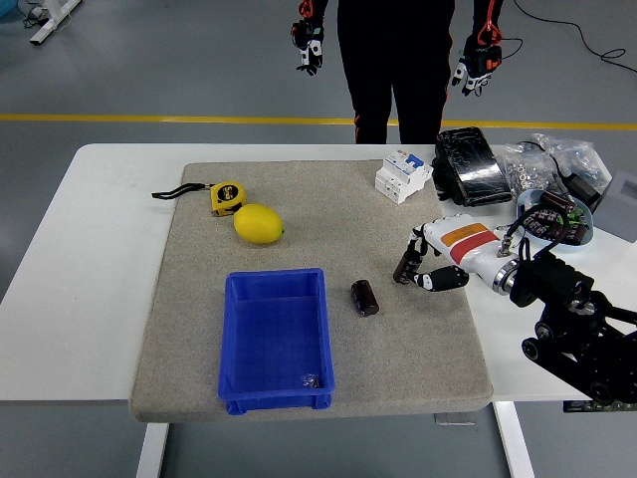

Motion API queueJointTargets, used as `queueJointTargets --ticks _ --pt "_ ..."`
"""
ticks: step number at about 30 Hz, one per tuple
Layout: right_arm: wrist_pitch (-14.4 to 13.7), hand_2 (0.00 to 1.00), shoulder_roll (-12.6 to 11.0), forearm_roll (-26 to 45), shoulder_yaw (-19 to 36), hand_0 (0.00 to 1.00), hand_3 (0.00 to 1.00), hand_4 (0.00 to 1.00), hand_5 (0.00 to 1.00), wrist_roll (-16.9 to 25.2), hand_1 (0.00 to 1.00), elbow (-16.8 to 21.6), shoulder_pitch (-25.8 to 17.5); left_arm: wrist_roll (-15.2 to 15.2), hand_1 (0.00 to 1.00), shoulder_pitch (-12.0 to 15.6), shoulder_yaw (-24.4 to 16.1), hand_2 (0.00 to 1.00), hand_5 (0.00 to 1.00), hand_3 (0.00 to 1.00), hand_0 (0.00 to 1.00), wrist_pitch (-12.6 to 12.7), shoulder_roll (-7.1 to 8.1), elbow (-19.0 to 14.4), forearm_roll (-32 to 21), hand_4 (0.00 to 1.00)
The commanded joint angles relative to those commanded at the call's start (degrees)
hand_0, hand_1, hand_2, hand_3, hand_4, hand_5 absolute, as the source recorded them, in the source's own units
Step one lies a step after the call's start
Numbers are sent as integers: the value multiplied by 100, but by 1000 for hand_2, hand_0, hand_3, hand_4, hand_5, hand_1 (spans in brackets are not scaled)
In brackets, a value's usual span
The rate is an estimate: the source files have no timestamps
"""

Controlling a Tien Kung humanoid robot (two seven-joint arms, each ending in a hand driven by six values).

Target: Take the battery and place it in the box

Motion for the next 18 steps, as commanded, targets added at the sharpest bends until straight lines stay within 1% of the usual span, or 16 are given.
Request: queueJointTargets --ticks 2,6,8,16,18 --pt "-1 480 -9 -31 59 354 509 699 311 -20 398 58 10 -1 653 1 -1 663 580 579 657 -1 3 1 -1 621" --pt "-9 480 -35 -143 196 354 509 699 311 -75 398 297 64 -6 653 6 7 663 580 579 657 4 10 4 -20 621" --pt "-7 479 -44 -220 284 351 507 679 295 -104 398 492 101 -6 652 8 7 659 579 579 657 5 14 6 -20 621" --pt "-1 478 -50 -540 564 345 502 677 293 -171 398 1327 166 -4 652 36 6 658 579 579 657 0 25 11 -26 622" --pt "21 478 -45 -670 588 345 502 677 293 -189 398 1619 172 -3 652 52 0 658 579 579 657 -4 31 12 -22 622"
